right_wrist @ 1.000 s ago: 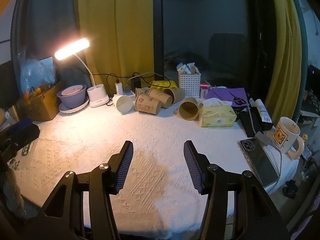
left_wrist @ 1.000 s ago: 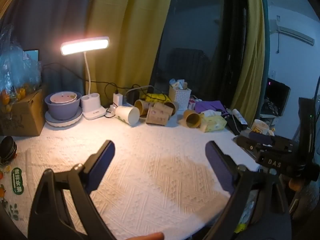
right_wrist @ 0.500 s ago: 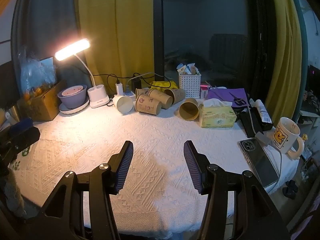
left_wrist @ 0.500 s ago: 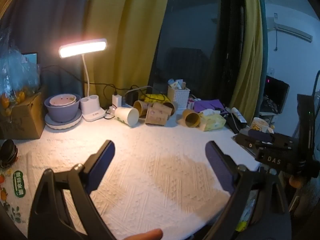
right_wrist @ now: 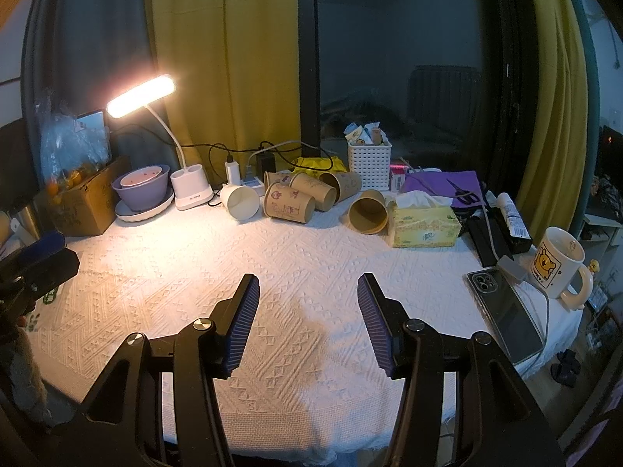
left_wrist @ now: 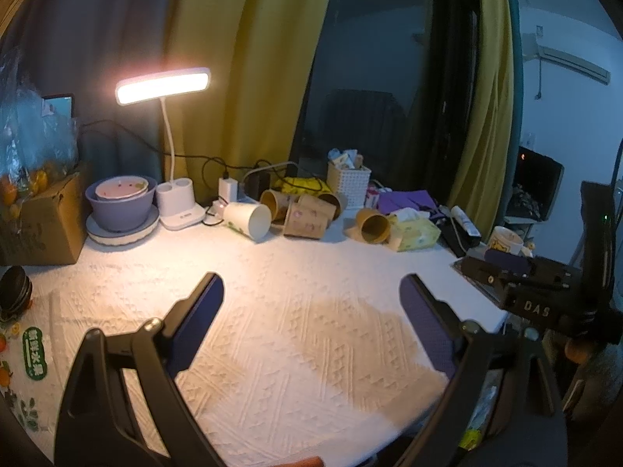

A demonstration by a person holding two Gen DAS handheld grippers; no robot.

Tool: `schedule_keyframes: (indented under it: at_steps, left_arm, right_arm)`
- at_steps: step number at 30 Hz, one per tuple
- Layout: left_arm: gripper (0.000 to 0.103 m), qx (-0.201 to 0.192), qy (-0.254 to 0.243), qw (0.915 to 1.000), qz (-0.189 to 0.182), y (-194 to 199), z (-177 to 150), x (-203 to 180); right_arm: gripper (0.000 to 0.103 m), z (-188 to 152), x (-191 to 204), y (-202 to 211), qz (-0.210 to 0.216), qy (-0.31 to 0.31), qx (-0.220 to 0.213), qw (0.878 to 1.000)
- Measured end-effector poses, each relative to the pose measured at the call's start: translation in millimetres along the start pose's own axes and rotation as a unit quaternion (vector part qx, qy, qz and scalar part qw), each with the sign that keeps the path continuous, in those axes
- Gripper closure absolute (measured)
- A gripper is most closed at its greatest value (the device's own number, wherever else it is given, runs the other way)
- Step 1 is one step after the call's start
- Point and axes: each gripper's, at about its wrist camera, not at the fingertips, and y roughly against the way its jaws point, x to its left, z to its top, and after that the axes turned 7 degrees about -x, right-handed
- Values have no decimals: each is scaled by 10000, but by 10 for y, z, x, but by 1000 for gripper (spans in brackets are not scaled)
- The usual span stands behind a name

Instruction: Flip cup upright

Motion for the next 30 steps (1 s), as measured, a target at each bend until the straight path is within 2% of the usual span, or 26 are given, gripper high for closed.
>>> schedule_keyframes:
  at_steps: [30]
  left_arm:
    - [10, 32, -14, 10000, 2, -8, 21, 2]
  right_arm:
    - [48, 5, -13, 7, 13, -7, 0, 10000]
